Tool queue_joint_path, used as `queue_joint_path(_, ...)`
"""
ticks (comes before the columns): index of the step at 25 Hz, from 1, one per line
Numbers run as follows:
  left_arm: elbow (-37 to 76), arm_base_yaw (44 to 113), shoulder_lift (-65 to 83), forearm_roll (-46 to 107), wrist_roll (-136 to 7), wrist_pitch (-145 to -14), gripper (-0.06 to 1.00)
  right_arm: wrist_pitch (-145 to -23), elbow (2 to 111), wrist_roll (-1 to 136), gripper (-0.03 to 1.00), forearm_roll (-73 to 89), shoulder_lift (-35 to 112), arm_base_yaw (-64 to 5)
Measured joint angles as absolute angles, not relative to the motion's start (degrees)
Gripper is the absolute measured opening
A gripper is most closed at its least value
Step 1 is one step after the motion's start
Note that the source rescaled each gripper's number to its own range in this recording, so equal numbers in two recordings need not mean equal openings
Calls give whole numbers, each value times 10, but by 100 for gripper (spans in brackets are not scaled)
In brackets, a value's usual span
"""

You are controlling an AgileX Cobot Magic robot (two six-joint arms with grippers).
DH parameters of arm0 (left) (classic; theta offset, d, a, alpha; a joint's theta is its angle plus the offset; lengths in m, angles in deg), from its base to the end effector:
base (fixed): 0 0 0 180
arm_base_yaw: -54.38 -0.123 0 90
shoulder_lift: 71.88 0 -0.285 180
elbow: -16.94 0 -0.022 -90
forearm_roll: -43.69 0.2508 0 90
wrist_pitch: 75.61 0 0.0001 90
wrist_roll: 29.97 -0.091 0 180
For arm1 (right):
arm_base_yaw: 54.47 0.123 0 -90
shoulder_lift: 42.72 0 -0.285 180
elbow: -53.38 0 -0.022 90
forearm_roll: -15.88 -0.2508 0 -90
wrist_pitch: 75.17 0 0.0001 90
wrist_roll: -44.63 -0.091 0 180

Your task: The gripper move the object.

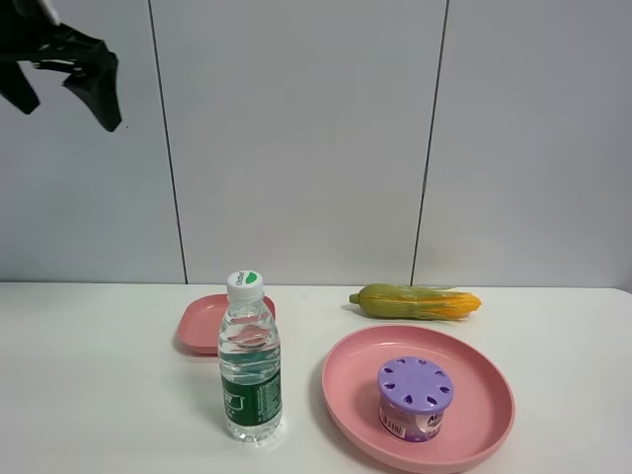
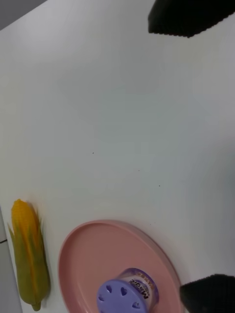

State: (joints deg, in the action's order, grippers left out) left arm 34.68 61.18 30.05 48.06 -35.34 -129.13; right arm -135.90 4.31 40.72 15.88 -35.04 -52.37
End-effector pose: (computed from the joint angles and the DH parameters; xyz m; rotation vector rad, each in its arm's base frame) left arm 0.3654 -0.0380 0.3819 0.2804 2.3853 0.0831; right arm -0.0041 -0.0001 0.2749 0.0324 2.0508 0.0653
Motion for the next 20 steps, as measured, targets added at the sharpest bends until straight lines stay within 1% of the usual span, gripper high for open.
queue_joint_path(5, 198, 551, 200, 481, -353, -1241, 100, -1359, 43, 407, 100, 159, -350, -524)
queue_joint_path(11, 20, 493, 39, 481, -353, -1204, 100, -1359, 43, 407, 100, 159, -350, -524)
queue_joint_path(14, -64, 474, -51, 481, -353, -1203, 100, -1359, 43, 407, 100, 159, -350, -524)
queue_joint_path(20, -186, 461, -252, 480, -353, -1200, 100, -1359, 43, 407, 100, 159, -350, -524)
